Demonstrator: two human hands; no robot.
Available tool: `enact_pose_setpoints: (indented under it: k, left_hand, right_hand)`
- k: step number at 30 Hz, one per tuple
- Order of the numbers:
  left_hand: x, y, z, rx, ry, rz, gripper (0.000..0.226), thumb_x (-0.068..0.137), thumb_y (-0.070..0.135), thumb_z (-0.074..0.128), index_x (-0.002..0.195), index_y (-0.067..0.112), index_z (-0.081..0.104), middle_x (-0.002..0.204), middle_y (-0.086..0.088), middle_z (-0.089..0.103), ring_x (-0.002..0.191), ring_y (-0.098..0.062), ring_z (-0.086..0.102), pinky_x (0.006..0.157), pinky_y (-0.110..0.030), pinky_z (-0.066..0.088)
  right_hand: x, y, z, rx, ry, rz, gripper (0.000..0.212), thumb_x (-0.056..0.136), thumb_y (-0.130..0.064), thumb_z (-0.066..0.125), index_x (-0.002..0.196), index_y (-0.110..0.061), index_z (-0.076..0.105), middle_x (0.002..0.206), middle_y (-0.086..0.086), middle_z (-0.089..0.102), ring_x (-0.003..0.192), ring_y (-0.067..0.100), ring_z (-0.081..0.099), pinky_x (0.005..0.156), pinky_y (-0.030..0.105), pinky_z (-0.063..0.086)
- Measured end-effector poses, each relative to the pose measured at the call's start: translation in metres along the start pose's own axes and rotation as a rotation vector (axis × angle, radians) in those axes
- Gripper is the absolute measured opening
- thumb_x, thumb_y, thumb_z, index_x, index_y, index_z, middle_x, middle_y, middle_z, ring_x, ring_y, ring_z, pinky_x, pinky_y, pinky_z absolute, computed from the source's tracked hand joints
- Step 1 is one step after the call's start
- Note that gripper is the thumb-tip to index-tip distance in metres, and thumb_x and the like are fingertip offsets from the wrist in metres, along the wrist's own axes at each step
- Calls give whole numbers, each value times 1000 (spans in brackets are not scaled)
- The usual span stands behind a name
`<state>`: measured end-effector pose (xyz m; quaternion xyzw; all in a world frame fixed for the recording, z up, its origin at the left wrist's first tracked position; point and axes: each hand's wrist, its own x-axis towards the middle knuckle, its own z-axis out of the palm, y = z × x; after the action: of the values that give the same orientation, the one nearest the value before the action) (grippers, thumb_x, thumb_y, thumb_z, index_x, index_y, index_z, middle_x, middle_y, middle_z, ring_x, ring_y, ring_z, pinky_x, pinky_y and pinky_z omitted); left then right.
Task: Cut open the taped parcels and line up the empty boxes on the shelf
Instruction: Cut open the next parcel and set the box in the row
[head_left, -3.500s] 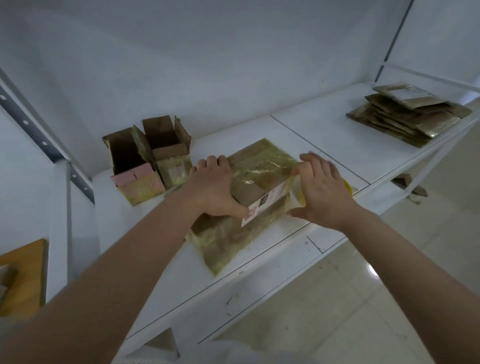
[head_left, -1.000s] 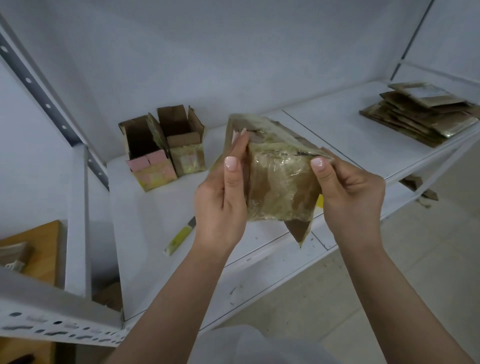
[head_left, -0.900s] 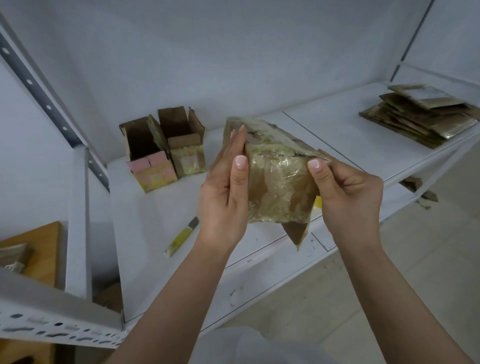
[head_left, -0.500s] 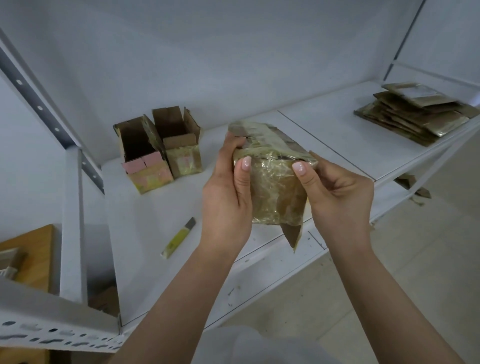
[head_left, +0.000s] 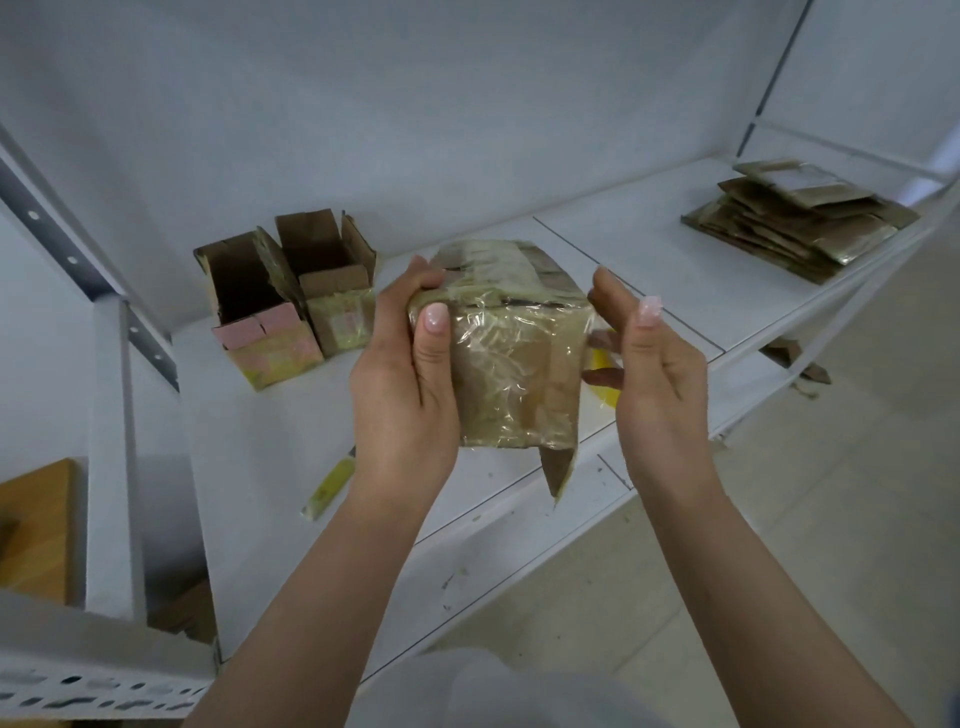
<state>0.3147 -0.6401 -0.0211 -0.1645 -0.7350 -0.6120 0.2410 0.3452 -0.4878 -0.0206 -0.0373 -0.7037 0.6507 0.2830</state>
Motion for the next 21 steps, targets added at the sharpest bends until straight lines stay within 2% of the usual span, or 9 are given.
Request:
enact_pose_setpoints:
  k: [3,5,7,9,11,14,17,19,21]
  left_hand:
    - [-3,5,3,25,0,-11,39,103,29,33,127,7,55,120,0,63,104,11,56,81,-4,40]
    - [-5,7,5,44,8,-6,39,103,29,33,128,8,54,119,3,63,102,14,55,80,-3,40]
    - [-5,9,5,47,9,11,38,103,28,33,128,8,54,111,18,62,99,15,56,77,-2,40]
    - [-6,10,5,53,18,28,35,104,24,34,127,8,55,102,32,57,96,18,56,75,-1,40]
    - [-6,10,4,70,29,37,34,104,23,35,126,8,55,102,32,55,95,18,55,74,-1,39]
    - [-7,7,2,71,24,27,34,104,28,34,127,13,55,105,29,56,95,17,56,74,-1,40]
    - [-11,4,2,83,-6,17,41,101,41,32,129,20,54,108,24,60,98,11,59,75,-5,44]
    - [-14,3,1,87,-11,13,42,99,43,35,128,22,55,121,15,62,106,8,58,82,-7,45]
    - [-15,-1,0,53,-24,14,39,99,41,39,127,21,58,133,4,60,117,2,56,92,-12,45]
  right_hand:
    - [0,0,8,-102,-65,-61,70,94,-65,23,129,-17,62,102,17,65,103,21,61,83,26,51]
    - [-1,2,10,-217,-95,-68,96,85,-82,15,140,-13,52,101,-7,64,113,7,52,95,19,41]
    - [-2,6,11,-335,-88,-124,94,86,-81,13,149,-16,39,109,-20,56,119,11,49,98,20,40]
    - [-2,5,14,-369,-64,-149,94,86,-81,10,151,-17,36,112,-1,62,116,20,55,96,39,49]
    - [-2,5,15,-395,-45,-166,96,85,-81,8,150,-18,37,109,7,66,110,23,59,91,49,51]
    - [-4,5,11,-383,-67,-152,97,82,-84,9,151,-21,36,104,-8,63,108,21,59,92,48,51]
    - [-6,5,7,-374,-33,-176,80,92,-74,18,147,-22,43,102,-19,59,102,10,59,90,40,51]
    - [-7,6,9,-411,33,-254,57,100,-51,26,131,-16,58,94,-14,63,88,7,61,76,42,54]
    - [-7,8,10,-430,68,-281,49,101,-42,29,121,-14,63,88,-8,66,81,9,60,68,42,52]
